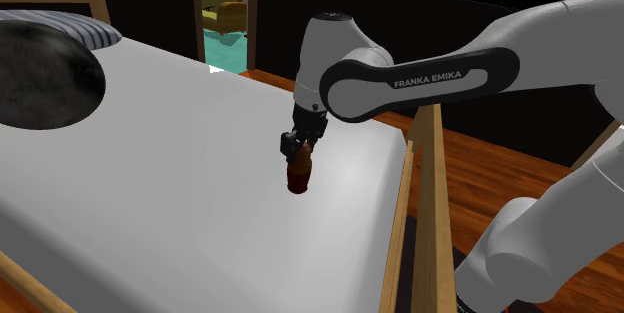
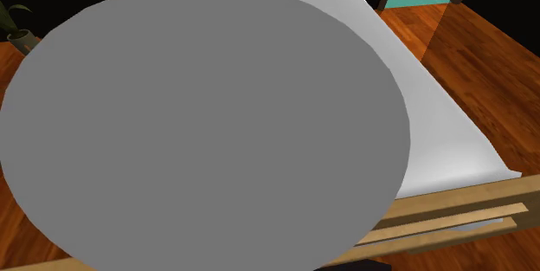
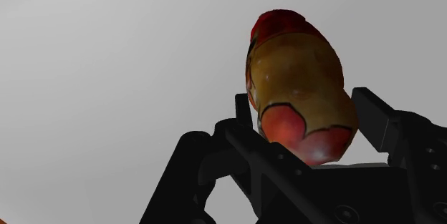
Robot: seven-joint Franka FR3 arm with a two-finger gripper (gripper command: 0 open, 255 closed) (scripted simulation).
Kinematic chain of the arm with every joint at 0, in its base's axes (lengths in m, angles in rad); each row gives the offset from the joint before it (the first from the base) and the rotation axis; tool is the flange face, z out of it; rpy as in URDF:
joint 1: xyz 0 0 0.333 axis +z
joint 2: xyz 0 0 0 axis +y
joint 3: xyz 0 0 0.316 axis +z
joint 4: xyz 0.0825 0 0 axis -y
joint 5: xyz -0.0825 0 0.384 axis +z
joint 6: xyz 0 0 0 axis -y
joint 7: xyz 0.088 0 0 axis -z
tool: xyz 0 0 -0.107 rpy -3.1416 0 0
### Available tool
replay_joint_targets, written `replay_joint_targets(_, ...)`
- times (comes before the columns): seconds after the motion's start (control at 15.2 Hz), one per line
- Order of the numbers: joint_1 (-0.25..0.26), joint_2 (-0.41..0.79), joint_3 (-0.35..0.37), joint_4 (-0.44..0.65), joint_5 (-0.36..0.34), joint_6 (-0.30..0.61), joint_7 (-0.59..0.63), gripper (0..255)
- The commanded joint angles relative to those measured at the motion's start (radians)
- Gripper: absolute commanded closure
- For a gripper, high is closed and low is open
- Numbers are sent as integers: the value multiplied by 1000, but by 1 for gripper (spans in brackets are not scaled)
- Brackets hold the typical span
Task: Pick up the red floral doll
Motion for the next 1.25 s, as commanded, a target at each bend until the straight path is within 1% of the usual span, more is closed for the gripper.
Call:
replay_joint_targets(0.0,0,1,1,-2,1,0,0,255)
replay_joint_targets(0.07,0,1,-1,-2,1,-1,-2,255)
replay_joint_targets(1.06,-2,-28,-13,173,12,-202,-26,255)
replay_joint_targets(1.19,-2,-28,-13,175,12,-204,-26,255)
